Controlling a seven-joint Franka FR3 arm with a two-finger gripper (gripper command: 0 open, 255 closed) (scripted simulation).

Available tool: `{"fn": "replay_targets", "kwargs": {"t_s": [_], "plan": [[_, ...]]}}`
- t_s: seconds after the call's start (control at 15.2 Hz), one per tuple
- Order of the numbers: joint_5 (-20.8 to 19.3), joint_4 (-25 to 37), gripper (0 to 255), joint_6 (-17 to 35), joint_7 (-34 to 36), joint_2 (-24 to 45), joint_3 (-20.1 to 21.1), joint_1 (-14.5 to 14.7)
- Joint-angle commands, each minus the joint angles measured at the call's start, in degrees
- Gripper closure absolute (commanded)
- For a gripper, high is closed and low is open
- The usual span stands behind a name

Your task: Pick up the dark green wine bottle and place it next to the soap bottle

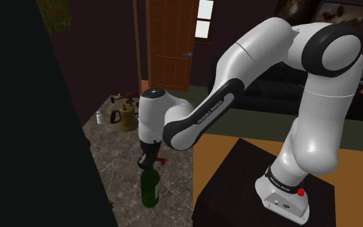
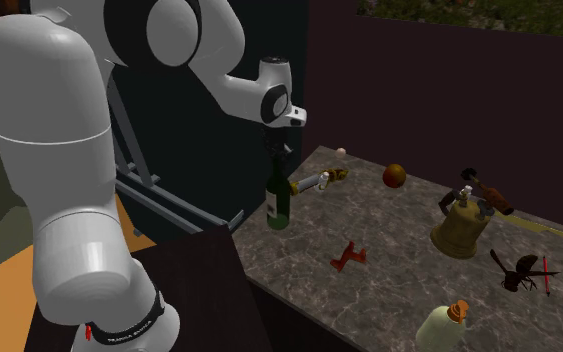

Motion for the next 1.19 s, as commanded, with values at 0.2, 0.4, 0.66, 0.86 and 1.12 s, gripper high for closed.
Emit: {"fn": "replay_targets", "kwargs": {"t_s": [0.2,0.4,0.66,0.86,1.12], "plan": [[2.28,0.61,255,-3.34,-1.55,-3.06,0.90,-0.71],[3.51,1.19,255,-5.41,-2.37,-4.75,1.28,-1.01],[4.98,2.15,255,-8.23,-3.35,-6.85,1.64,-1.33],[5.97,3.00,255,-10.38,-4.01,-8.31,1.81,-1.51],[7.11,4.32,255,-13.28,-4.77,-10.10,1.94,-1.70]]}}
